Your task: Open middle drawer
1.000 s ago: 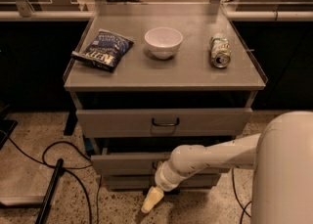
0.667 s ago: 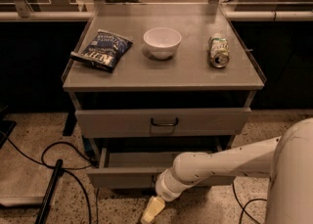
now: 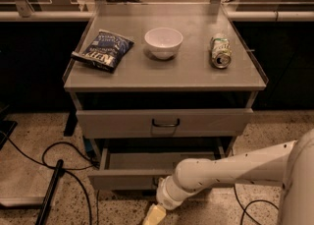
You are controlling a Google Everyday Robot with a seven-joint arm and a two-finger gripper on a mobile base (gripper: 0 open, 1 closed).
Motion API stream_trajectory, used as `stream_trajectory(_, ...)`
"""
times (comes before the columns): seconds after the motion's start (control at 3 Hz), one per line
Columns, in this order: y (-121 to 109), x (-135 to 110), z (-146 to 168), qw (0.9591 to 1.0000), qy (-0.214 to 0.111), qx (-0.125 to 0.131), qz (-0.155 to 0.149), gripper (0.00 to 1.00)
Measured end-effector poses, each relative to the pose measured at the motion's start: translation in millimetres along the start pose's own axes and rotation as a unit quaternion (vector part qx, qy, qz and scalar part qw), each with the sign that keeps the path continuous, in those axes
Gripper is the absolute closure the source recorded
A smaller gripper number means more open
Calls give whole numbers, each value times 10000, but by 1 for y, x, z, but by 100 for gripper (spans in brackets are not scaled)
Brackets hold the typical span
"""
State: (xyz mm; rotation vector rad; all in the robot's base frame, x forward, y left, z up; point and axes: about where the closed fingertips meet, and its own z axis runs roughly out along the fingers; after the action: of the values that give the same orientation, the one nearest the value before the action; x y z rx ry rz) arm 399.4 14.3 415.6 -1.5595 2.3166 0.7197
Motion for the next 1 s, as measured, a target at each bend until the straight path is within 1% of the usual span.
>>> stream_trajectory(0.33, 45, 19, -10, 9995, -36, -209, 215, 0)
stream_trajectory(0.67, 45, 19, -10, 9995, -36, -209, 214, 0)
stream_trajectory(1.0, 41, 12, -15, 9997, -171, 24, 157, 0)
